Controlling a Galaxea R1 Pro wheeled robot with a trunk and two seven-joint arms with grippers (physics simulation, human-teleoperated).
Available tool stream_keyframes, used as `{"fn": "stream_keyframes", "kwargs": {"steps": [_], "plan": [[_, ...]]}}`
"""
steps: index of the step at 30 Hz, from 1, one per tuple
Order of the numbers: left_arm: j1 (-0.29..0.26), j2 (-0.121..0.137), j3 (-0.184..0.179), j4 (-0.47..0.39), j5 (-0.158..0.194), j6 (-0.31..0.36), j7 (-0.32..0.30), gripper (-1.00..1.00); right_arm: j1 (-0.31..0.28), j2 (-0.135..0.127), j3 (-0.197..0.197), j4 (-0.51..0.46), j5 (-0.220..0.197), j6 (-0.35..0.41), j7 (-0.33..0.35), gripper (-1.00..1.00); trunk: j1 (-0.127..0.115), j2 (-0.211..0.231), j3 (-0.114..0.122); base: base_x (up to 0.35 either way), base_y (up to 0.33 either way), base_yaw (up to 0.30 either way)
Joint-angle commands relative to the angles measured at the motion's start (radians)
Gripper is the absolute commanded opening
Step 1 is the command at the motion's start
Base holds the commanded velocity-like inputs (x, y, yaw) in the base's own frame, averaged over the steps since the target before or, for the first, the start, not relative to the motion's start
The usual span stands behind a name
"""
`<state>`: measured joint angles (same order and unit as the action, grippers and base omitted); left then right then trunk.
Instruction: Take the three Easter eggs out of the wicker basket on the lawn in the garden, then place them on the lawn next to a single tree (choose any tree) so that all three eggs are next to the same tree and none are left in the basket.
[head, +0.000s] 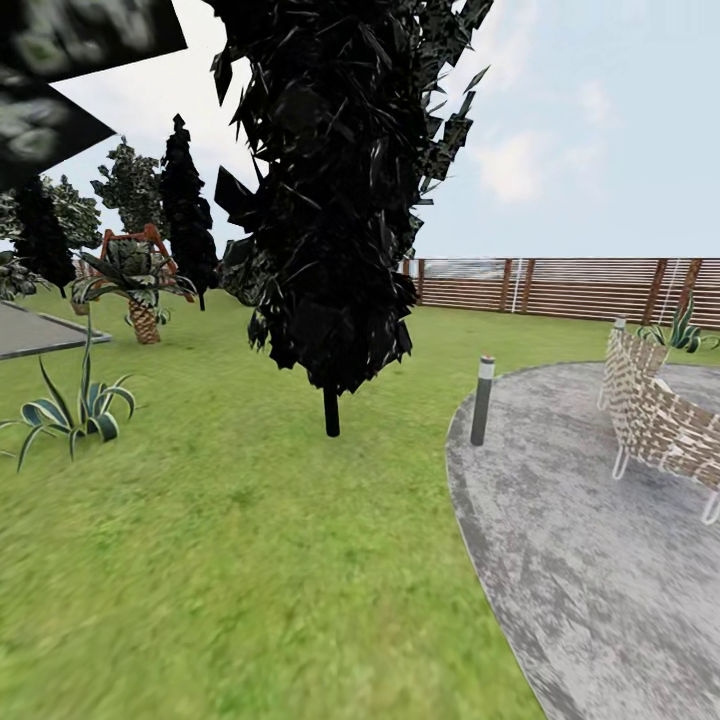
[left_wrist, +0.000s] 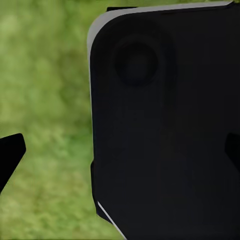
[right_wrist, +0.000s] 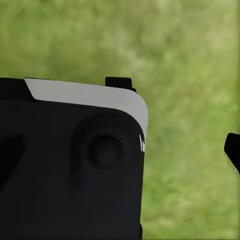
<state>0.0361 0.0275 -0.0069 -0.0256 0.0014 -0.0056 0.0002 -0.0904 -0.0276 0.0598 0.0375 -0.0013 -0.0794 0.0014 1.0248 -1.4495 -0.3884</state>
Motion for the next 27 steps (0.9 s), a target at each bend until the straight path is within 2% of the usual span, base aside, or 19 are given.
{"fn": "stream_keyframes", "kwargs": {"steps": [1,3,6,8,12,18,27], "plan": [[0.001,0.000,-0.001,-0.002,0.000,-0.001,0.000,1.00,-0.002,0.000,0.006,0.004,-0.001,-0.007,0.000,1.00,0.000,-0.001,-0.001,0.056,0.000,0.000],[0.001,0.000,-0.001,-0.002,0.000,-0.002,0.001,1.00,-0.002,0.000,0.002,0.004,-0.006,-0.006,0.000,1.00,0.000,-0.001,-0.001,0.024,0.000,0.000],[0.001,0.015,-0.001,-0.004,0.000,-0.005,-0.002,1.00,-0.005,-0.017,0.005,0.008,-0.003,-0.008,0.003,1.00,0.000,-0.001,-0.001,0.000,0.000,0.000],[0.001,0.016,-0.001,-0.004,0.000,-0.005,-0.002,1.00,-0.005,-0.025,0.006,0.008,-0.003,-0.008,0.002,1.00,0.000,-0.001,-0.001,0.000,0.000,0.000],[0.001,0.013,0.001,-0.006,0.000,-0.005,-0.001,1.00,-0.005,-0.018,0.006,0.006,-0.005,-0.009,0.001,1.00,0.000,-0.001,-0.001,0.000,0.032,0.000],[0.001,0.014,0.001,-0.007,0.000,-0.004,-0.002,1.00,-0.005,-0.015,0.004,0.006,-0.008,-0.011,0.000,1.00,0.000,-0.001,-0.001,0.000,0.270,0.030],[0.001,0.014,0.001,-0.008,0.000,-0.004,-0.002,1.00,-0.004,-0.015,0.005,0.004,-0.011,-0.010,0.000,1.00,0.000,-0.001,-0.001,0.010,0.331,0.260]]}}
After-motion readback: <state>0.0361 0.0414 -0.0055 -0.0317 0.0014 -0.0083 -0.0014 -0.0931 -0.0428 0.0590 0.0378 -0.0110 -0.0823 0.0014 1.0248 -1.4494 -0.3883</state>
